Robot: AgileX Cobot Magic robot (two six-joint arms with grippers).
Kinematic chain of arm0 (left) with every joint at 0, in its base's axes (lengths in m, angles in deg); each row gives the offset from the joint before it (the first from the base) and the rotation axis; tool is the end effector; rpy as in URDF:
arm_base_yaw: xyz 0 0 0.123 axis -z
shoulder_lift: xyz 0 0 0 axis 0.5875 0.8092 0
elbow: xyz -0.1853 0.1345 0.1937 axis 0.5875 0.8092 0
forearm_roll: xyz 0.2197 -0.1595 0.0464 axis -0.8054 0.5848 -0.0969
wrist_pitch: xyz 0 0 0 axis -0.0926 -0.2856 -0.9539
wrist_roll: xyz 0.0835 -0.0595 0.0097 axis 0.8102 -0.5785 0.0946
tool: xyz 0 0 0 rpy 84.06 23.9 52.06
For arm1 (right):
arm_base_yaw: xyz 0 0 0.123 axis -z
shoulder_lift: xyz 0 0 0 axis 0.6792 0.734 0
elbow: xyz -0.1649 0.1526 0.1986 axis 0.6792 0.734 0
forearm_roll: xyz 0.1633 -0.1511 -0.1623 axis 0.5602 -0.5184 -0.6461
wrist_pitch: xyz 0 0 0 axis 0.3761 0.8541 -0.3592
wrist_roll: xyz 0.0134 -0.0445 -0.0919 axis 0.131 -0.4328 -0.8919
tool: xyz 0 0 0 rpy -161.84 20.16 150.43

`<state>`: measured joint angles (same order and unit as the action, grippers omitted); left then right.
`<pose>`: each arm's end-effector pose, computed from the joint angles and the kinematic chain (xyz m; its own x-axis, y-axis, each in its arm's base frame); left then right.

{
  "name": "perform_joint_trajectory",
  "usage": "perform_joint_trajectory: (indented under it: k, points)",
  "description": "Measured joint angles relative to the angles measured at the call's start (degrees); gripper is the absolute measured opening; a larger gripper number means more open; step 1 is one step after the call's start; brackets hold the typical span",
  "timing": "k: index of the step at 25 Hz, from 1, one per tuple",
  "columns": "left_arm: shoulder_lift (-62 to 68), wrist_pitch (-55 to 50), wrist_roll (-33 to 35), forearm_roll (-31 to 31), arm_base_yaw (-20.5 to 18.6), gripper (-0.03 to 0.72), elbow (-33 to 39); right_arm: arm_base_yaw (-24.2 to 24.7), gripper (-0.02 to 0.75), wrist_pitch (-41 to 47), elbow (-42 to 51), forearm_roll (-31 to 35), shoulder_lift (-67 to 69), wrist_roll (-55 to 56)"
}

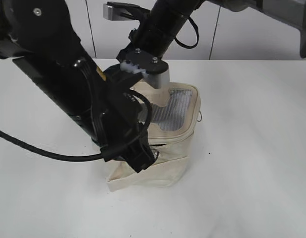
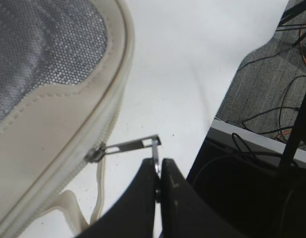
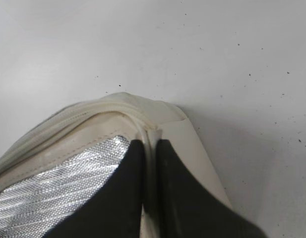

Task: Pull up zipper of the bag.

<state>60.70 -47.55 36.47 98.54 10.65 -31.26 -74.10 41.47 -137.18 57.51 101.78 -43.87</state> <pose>0.2173 -0.2775 0.2331 -0.4729 0.7801 -0.4096 0.8811 0.4204 -0.2164 0.4387 0.3229 0.2118 -0.5552 -0.7089 -0.4349 -0.8316 0.4626 0.3074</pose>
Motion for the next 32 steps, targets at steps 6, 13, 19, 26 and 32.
perform_joint_trajectory:
  k: [6, 13, 19, 26, 32]
  points:
    - [0.0, -0.03, -2.43, -1.2, 0.11, 0.006, 0.27, 0.0, 0.047, 0.0, 0.0, -0.01, 0.0, 0.8]
    - [-1.57, -3.18, -10.61, -7.46, -1.18, 0.235, 0.27, 0.0, 0.223, -0.5, -0.06, -0.58, -0.06, 2.62]
    - [-6.61, -3.15, -11.21, -7.91, -3.92, 0.324, 0.27, 0.46, 0.479, -0.67, -0.12, -2.53, -1.31, 4.06]
    - [-10.66, -0.43, -11.21, -7.91, -10.23, 0.337, -0.99, 0.65, 0.498, -0.67, -0.12, -12.39, -7.46, 10.27]
    - [-8.8, 1.68, -11.13, -8.09, -16.1, 0.449, -5.88, 2.91, 0.498, -0.6, -0.12, -16.43, -12.16, 13.56]
